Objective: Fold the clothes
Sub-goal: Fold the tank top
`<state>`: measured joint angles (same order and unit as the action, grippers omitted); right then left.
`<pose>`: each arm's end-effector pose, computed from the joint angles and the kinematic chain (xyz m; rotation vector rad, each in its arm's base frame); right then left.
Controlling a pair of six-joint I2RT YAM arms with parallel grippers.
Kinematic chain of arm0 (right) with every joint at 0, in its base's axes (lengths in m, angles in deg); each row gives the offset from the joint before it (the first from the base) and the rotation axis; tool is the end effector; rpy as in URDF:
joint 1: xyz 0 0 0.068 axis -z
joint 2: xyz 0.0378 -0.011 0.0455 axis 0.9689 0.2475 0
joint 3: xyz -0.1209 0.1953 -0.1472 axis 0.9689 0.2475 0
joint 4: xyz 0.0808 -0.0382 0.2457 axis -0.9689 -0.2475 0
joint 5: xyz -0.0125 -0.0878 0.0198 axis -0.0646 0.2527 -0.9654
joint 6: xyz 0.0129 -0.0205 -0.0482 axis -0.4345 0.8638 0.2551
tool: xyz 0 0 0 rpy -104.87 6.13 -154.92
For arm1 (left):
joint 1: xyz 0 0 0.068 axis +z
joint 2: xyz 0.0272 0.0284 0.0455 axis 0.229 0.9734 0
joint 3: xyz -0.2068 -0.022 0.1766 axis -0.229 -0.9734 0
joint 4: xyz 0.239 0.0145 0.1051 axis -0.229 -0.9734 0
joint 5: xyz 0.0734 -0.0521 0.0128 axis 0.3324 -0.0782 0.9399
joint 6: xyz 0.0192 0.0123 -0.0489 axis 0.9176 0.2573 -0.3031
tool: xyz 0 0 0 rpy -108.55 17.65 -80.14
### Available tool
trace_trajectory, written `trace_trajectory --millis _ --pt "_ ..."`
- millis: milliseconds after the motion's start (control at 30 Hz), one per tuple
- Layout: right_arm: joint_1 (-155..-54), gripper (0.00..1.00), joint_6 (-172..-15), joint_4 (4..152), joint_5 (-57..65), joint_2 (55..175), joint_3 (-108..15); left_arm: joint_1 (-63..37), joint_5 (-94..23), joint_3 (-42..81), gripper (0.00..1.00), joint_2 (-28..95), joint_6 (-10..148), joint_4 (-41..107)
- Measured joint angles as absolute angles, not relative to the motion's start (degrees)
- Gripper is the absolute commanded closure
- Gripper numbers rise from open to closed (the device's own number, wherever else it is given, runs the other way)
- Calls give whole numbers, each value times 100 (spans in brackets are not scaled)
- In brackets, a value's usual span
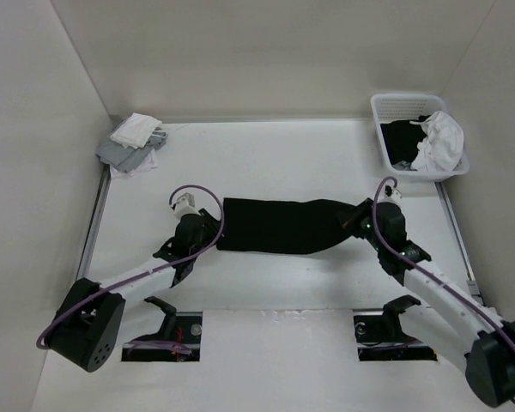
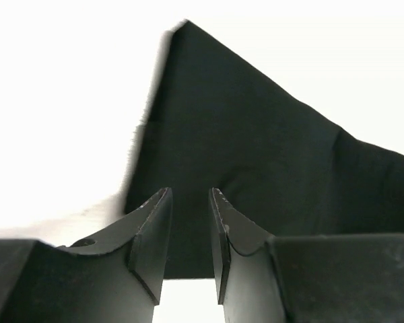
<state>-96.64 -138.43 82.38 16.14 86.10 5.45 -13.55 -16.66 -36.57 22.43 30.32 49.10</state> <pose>0.1896 0.0700 0.2134 0.5934 1.9844 0.7303 0.1892 -0.0881 0.1549 -0.5563 2.0698 -0.6173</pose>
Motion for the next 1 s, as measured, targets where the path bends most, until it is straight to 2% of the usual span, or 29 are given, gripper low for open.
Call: trace_trajectory --millis 100,233,467,700,833,967,1000 --pt "-9981 99 -13646 7241 1994 8070 235 -1501 -1662 -3655 74 2145 2995 4906" --pt "-10608 98 -13469 6301 2436 8304 -580 -1659 -1662 -3655 74 1873 2957 4902" --pt "-11937 97 -13382 5737 3067 10156 -2307 -1635 -1677 -3660 73 1030 2927 4755" --pt "-12637 95 -13469 5206 3352 12483 -4301 -1259 -1893 -3684 72 403 2929 4607" --pt "-12792 83 -13657 5003 3395 13760 -5479 -898 -2186 -3712 72 225 2927 4532" --pt "-12829 52 -13996 5051 3301 14617 -6095 -524 -2494 -3712 72 -56 2911 4410" --pt "-12829 51 -14088 5086 3238 14700 -6108 -461 -2534 -3712 72 -122 2911 4390"
